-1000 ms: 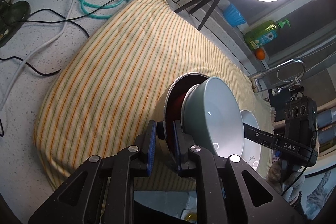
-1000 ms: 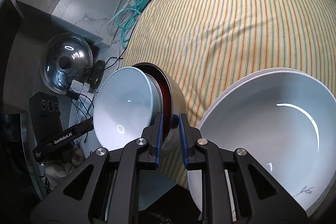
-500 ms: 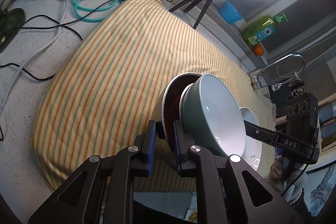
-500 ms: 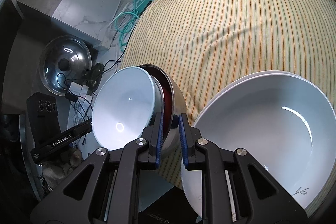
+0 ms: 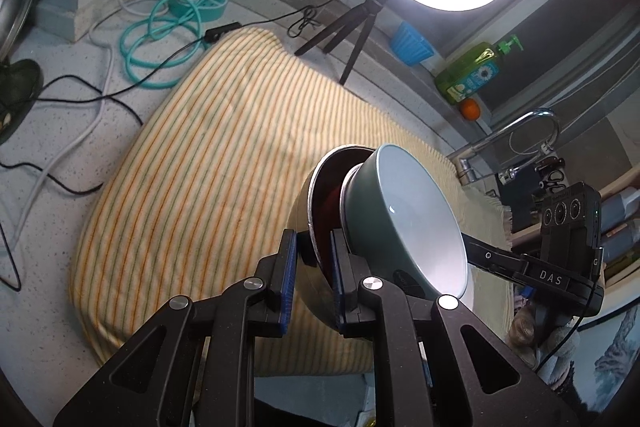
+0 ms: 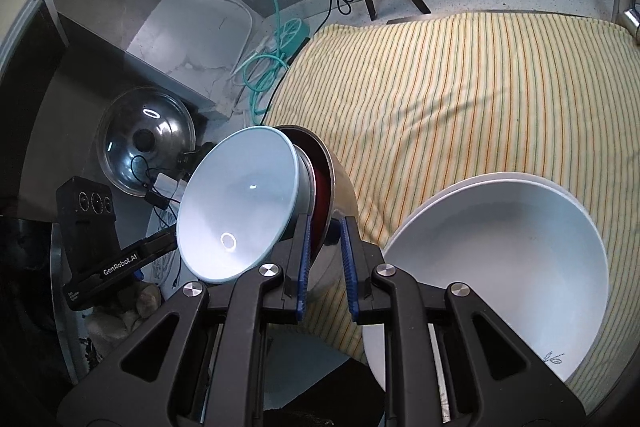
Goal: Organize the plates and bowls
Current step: 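Lift the nested bowl set and lower it onto the plate stack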
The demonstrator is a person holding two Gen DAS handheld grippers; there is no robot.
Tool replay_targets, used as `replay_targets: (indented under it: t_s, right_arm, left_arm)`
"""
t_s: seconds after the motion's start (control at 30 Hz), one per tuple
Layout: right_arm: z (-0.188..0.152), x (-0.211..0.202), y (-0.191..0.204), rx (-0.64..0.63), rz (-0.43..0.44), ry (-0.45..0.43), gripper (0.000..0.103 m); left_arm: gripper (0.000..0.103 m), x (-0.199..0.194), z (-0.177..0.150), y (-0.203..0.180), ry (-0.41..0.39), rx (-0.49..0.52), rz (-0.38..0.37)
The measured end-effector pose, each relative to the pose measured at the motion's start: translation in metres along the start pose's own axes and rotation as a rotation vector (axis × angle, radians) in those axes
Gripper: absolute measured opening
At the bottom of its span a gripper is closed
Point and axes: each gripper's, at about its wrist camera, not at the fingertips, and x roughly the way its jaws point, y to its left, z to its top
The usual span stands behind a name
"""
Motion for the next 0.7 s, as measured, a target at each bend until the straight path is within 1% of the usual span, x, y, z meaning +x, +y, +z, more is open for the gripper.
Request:
replay_targets:
  t_s: [0.17, 0.27, 0.47, 0.7]
  right_arm:
    - [-0.001, -0.027, -0.003, -0.012, -0.021, -0.047, 0.017]
    - [-0.002, -0.044, -0.012, 0.003, -0.031, -0.072, 0.017]
    - [-0.01, -0.071, -0.033, 0.026, -0.063, -0.108, 0.017]
    - [-0.023, -0.094, -0.065, 0.086, -0.104, -0.132, 0.017]
  left_arm:
    - [0.012, 0.001, 0.004, -0.02, -0.008, 0.037, -0.029]
    - [0.012, 0.006, 0.004, -0.034, -0.001, 0.063, -0.05]
    - [0.012, 0.021, 0.0, -0.06, 0.029, 0.107, -0.085]
    - [0.012, 0.047, -0.01, -0.089, 0.082, 0.154, -0.111]
